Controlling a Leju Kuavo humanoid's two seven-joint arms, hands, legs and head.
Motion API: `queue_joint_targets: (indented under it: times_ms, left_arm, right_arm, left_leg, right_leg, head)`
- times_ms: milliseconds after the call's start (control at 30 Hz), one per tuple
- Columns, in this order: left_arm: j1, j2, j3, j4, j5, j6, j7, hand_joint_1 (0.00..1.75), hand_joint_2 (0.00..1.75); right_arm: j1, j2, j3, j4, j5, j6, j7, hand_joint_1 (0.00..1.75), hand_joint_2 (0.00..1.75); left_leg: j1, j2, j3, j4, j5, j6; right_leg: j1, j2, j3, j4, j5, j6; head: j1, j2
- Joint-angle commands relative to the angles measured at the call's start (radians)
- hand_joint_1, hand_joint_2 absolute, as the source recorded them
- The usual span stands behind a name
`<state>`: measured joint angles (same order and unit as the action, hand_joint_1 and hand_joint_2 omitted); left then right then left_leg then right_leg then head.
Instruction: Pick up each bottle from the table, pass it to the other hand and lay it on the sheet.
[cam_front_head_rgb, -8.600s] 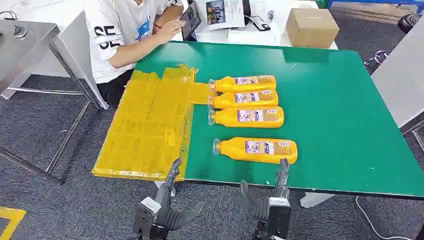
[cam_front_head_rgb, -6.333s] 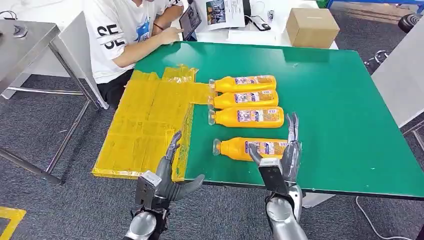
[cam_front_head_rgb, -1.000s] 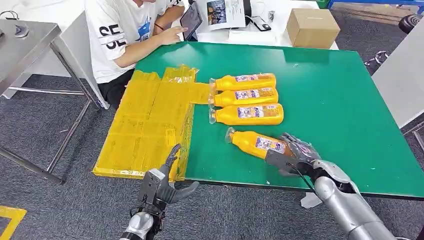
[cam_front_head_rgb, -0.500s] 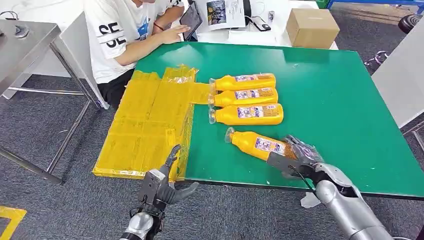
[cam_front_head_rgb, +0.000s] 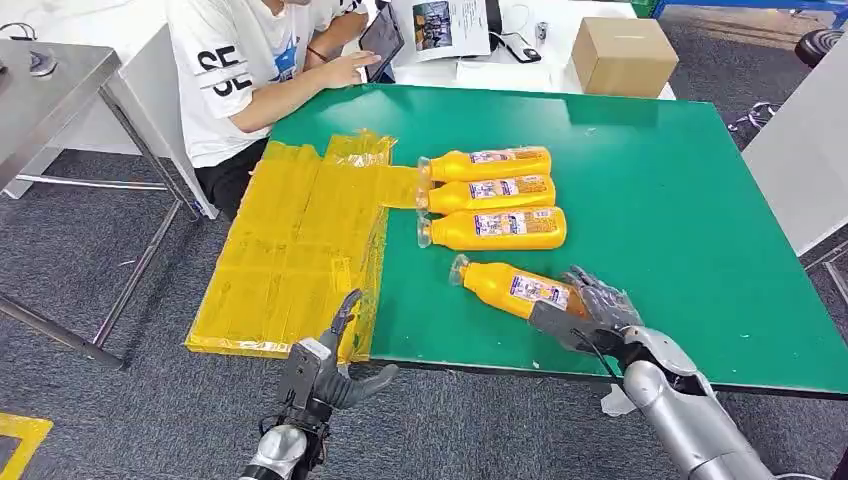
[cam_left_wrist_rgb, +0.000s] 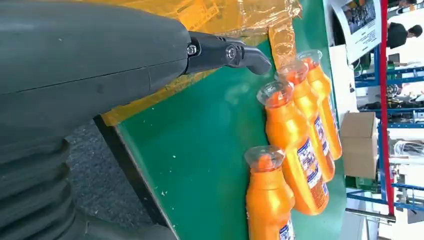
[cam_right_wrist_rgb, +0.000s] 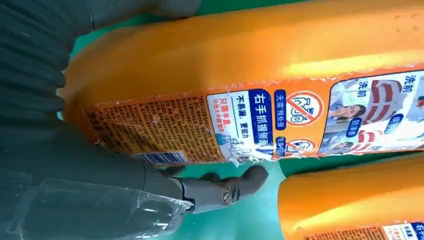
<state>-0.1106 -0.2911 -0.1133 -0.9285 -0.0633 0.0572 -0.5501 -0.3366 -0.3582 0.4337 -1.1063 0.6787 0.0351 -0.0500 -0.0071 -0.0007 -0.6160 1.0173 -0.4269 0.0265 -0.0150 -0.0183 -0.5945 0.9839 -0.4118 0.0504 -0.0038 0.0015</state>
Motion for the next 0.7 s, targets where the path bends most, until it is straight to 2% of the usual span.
queue_joint_targets:
  times_ms: [33, 367, 600, 667, 700]
  left_arm:
    - [-0.026, 0.011, 0.003, 0.058, -0.001, -0.003, 0.004, 0.00, 1.75]
    - [-0.028, 0.011, -0.001, 0.060, -0.001, -0.005, 0.004, 0.00, 1.75]
    - [-0.040, 0.014, -0.005, 0.077, 0.003, -0.011, 0.004, 0.00, 1.75]
    - [-0.035, 0.014, -0.006, 0.073, 0.008, -0.011, 0.003, 0.00, 1.75]
    - [-0.030, 0.013, -0.005, 0.068, 0.013, -0.007, 0.001, 0.00, 1.75]
  right_arm:
    - [0.003, 0.072, -0.023, 0.090, 0.000, -0.017, -0.010, 1.59, 1.75]
    - [0.004, 0.067, -0.024, 0.099, -0.004, -0.005, -0.018, 1.57, 1.75]
    - [0.001, 0.027, 0.001, 0.109, -0.019, 0.055, -0.026, 1.75, 1.75]
    - [0.017, 0.047, -0.020, 0.084, -0.026, 0.020, -0.048, 1.75, 1.75]
    - [0.028, 0.075, -0.046, 0.064, -0.023, -0.035, -0.076, 1.75, 1.75]
  left_leg:
    - [0.002, 0.001, 0.006, -0.002, -0.001, -0.003]
    - [0.001, 0.000, 0.004, -0.001, -0.001, -0.002]
    - [0.001, 0.000, 0.004, -0.001, -0.001, -0.002]
    - [0.001, -0.001, 0.005, -0.001, -0.001, -0.002]
    - [0.002, -0.001, 0.006, -0.002, -0.001, -0.002]
  right_leg:
    - [0.002, 0.002, 0.005, -0.002, -0.001, -0.003]
    - [0.001, 0.001, 0.003, -0.002, 0.000, -0.002]
    - [0.001, 0.000, 0.004, -0.002, -0.001, -0.002]
    - [0.001, 0.000, 0.005, -0.002, -0.001, -0.002]
    - [0.002, 0.001, 0.006, -0.003, -0.001, -0.003]
  head:
    - [0.000, 0.000]
    - [0.000, 0.000]
    - [0.000, 0.000]
    - [0.000, 0.000]
    - [0.000, 0.000]
